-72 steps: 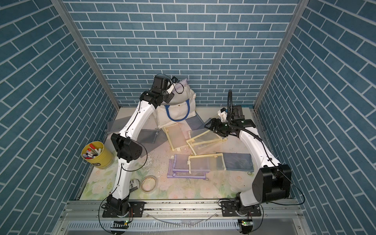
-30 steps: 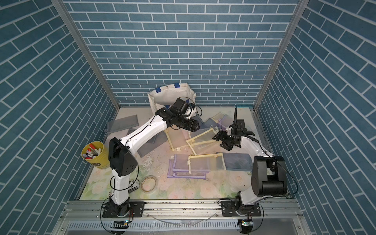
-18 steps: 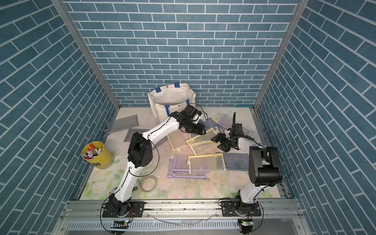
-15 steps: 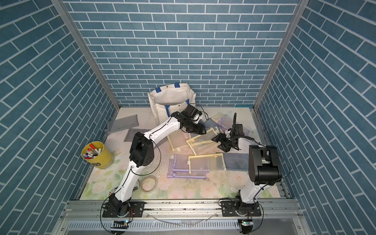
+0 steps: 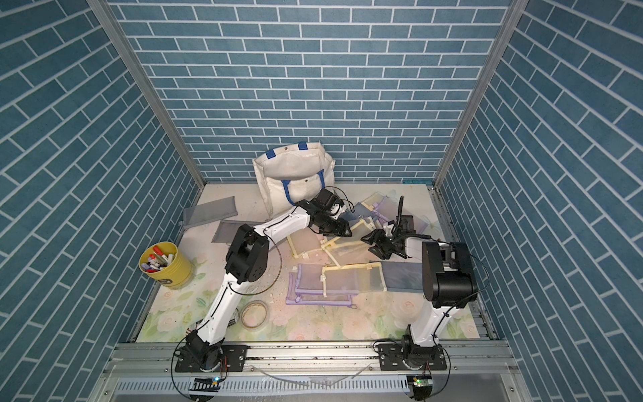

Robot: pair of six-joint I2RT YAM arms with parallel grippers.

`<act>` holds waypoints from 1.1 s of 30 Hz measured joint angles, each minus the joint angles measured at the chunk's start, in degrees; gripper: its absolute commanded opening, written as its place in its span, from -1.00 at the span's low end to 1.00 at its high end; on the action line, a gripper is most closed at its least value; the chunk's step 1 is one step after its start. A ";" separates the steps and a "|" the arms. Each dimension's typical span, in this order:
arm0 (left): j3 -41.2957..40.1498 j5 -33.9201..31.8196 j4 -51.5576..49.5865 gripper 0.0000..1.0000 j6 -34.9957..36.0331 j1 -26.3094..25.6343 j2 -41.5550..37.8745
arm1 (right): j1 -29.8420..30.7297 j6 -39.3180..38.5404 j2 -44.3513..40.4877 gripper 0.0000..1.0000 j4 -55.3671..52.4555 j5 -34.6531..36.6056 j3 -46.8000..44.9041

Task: Put the pencil pouch into the canvas bag
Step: Pick up the pencil pouch.

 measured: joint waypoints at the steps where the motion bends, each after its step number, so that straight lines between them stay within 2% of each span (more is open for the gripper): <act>1: -1.53 0.66 1.40 0.16 -0.70 -0.20 -0.31 | 0.00 0.13 0.04 0.02 0.55 -0.22 -0.26; 8: -13.18 3.93 11.80 -0.22 -6.54 -1.11 -6.82 | -0.04 1.95 0.13 -0.60 3.85 -1.66 -1.01; 12: -18.91 5.07 18.71 -0.30 -10.51 -1.20 -10.54 | -0.04 2.47 -0.24 -0.95 4.50 -2.38 -1.27; 16: -22.80 5.42 24.11 -0.28 -13.44 -1.20 -13.33 | -0.04 2.73 -2.45 -1.00 3.54 -2.80 -1.60; 22: -27.61 5.66 28.15 0.14 -15.30 0.33 -19.50 | -0.04 0.70 -11.61 -1.00 -0.24 -3.69 -1.60; 27: -33.75 7.08 31.56 0.57 -16.55 6.73 -27.58 | -0.04 -0.28 -18.91 -1.00 -0.24 -6.84 -1.44; 30: -34.42 8.11 32.54 0.82 -15.91 9.64 -31.61 | 0.17 -0.20 -20.94 -1.00 1.29 -9.92 -0.85; 33: -36.20 10.91 36.92 0.97 -16.04 10.12 -35.50 | 1.07 0.24 -21.49 -1.00 4.48 -12.85 0.17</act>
